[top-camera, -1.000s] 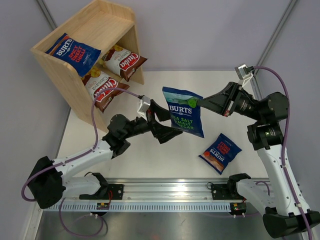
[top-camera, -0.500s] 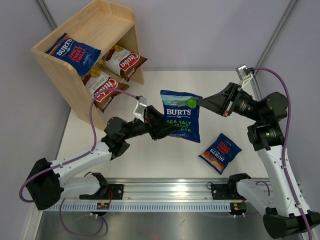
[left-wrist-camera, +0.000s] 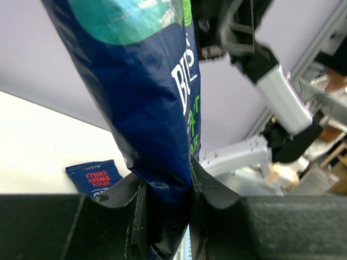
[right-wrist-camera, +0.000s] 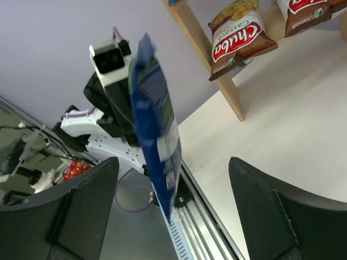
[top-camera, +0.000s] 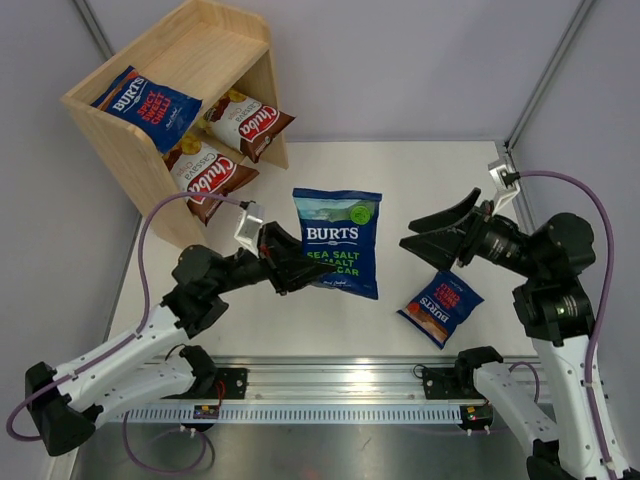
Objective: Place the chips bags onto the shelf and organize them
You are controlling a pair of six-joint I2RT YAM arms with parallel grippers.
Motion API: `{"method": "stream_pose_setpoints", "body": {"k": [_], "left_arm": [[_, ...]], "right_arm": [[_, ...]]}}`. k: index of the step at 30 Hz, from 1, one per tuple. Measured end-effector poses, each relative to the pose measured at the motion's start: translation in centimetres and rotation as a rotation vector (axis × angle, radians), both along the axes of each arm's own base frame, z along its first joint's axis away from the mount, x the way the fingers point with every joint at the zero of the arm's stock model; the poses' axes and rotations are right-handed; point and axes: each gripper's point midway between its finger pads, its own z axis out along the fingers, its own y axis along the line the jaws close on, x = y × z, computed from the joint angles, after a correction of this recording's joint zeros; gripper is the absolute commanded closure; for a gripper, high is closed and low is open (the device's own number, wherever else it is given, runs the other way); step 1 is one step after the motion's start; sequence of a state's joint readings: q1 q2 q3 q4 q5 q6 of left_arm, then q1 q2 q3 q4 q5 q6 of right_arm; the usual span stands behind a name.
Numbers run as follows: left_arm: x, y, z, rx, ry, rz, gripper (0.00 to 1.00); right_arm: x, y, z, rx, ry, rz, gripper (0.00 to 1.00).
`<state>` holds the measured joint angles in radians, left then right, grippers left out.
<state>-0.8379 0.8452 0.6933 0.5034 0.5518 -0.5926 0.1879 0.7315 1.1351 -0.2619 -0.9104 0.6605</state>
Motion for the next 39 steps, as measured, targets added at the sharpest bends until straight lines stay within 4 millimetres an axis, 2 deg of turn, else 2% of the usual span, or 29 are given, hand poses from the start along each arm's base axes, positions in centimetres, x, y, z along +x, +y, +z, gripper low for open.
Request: {"method": "stream_pose_setpoints", "body": {"k": [3,5,9,14,19,20,21,23,25,26,29,30,31,33,34,35,36,39], "left_arm": [[0.3,1.0,1.2,-0.033,0.049,0.053,0.93],[1.0,1.2,1.8,-0.05,0.109,0.092,0.93],[2.4,1.2,2.7,-0.076,0.233,0.145,0.93],[3.5,0.5,3.4,-0.087,0.341,0.166,0.93],[4.2,-0.3,3.4,-0.084,0.4,0.179,0.93],[4.5,-0.4,3.2,-0.077,0.413,0.194,0.93],[4.7,-0.4,2.9,-0.07,0.422,0.202,0.93],[5.0,-0.4,2.5,-0.062,0.44,0.221,0.93],[5.2,-0.3,2.6,-0.063,0.45,0.232,0.91],[5.3,-0.3,2.6,-0.064,0.452,0.235,0.9],[5.5,-0.2,2.6,-0.056,0.462,0.255,0.76],[5.6,-0.1,2.6,-0.055,0.464,0.261,0.67],[5.7,-0.1,2.6,-0.055,0.461,0.268,0.46],[5.9,0.1,2.7,-0.056,0.449,0.279,0.37],[5.8,0.1,2.8,-0.058,0.447,0.281,0.23],[5.8,0.3,2.9,-0.061,0.439,0.284,0.15],[5.7,0.5,3.1,-0.068,0.435,0.286,0.09],[5.2,1.3,3.7,-0.106,0.418,0.287,0.03]], "right_arm": [[-1.5,0.0,-0.6,0.018,-0.023,0.027,0.1],[-1.7,0.3,-1.3,0.041,-0.01,0.065,0.11],[0.0,1.2,-3.5,0.082,0.109,0.112,0.12],[1.1,3.2,-4.1,0.095,0.196,0.174,0.18],[0.4,5.9,-3.4,0.084,0.201,0.256,0.34],[0.3,6.3,-3.3,0.084,0.199,0.265,0.39],[0.2,6.5,-3.3,0.083,0.193,0.268,0.5],[0.4,6.7,-3.3,0.083,0.186,0.257,0.59],[1.0,6.8,-3.6,0.079,0.19,0.234,0.76],[1.4,6.9,-3.7,0.079,0.197,0.221,0.78],[2.0,7.1,-4.1,0.078,0.214,0.208,0.87],[2.2,7.1,-4.1,0.08,0.218,0.2,0.89],[2.3,7.1,-4.1,0.083,0.22,0.192,0.95],[2.7,7.0,-3.5,0.105,0.205,0.166,0.96],[3.0,6.9,-3.2,0.122,0.193,0.15,0.96],[3.1,6.8,-2.9,0.138,0.186,0.139,0.96],[3.2,6.8,-2.5,0.153,0.18,0.13,0.96],[3.5,6.7,-1.2,0.196,0.158,0.12,0.96]]}}
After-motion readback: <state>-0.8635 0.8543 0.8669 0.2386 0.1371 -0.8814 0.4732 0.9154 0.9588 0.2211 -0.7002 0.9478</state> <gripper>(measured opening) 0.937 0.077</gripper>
